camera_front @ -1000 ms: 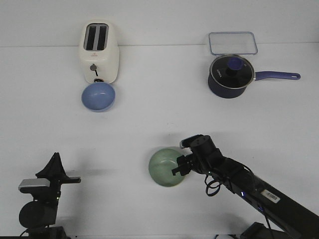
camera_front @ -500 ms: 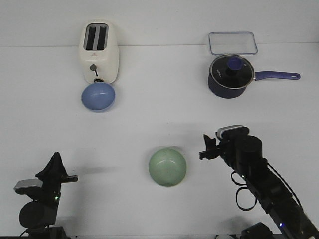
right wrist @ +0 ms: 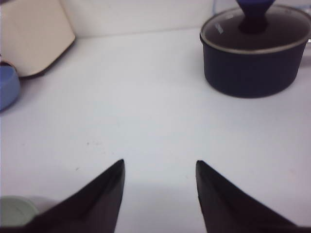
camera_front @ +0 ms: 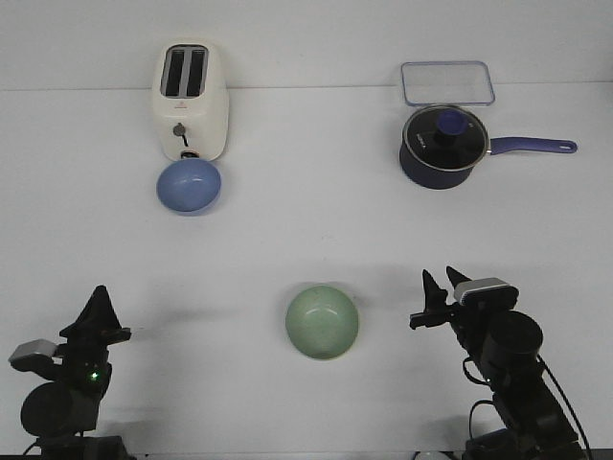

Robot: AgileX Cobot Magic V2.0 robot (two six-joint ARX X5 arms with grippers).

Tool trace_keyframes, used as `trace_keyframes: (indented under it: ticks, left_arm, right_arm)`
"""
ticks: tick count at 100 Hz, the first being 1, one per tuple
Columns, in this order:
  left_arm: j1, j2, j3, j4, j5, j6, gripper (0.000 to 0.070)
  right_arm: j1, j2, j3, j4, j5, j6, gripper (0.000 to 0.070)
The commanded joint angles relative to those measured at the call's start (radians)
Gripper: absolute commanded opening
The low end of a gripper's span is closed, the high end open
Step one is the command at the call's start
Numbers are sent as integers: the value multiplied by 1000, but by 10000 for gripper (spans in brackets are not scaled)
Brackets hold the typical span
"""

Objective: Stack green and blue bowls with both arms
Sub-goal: 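Release the green bowl and retract the right gripper, then reach the left gripper to the blue bowl rim and grasp it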

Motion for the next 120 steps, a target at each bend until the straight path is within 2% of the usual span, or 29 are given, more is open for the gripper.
trace_keyframes:
  ticks: [1,18,24,29,36,39,42,44,73,92,99,116,118,120]
  left_arm:
    - [2,93,61,-13,5,24,12]
    - [2,430,244,-54,14,117,13]
    - [2,559,315,-61,29,132,37]
    - [2,663,372,-65,57,151,157]
    - [2,802,449,-64,82,159,435]
    - [1,857,479,-63,87,159,532]
    - [1,911,510,-63,91,159,588]
    - [1,946,529,-63,94,159,596]
    - [0,1396,798,-63,147,179,584]
    - [-10,1603,952,-73,206,170,564]
    - [-19,1650,995,-83,207,170,448]
    - [-39,1692,1046,-89,206,175,18]
    - [-40,1692,1048,-90,206,177,0]
    - [-40,1692,1049,-90,206,177,15]
  right_arm:
    - [3,8,2,10,2,-11,287]
    - [3,14,2,10,0,-15,287]
    - [3,14,2,10,-1,-17,287]
    - [3,14,2,10,-3,-17,287]
    - [3,14,2,10,-3,-17,287]
    - [3,14,2,9,-3,-18,287]
    - [3,14,2,9,-3,-18,287]
    - [3,14,2,9,-3,-18,287]
    - [3,14,2,2,-4,-35,287]
    - [3,14,2,-9,-3,-43,287]
    - [3,14,2,-17,-3,-43,287]
    - [3,14,2,-37,-3,-43,287]
    - [3,14,2,-39,-2,-43,287]
    - [3,14,2,-39,-2,-43,287]
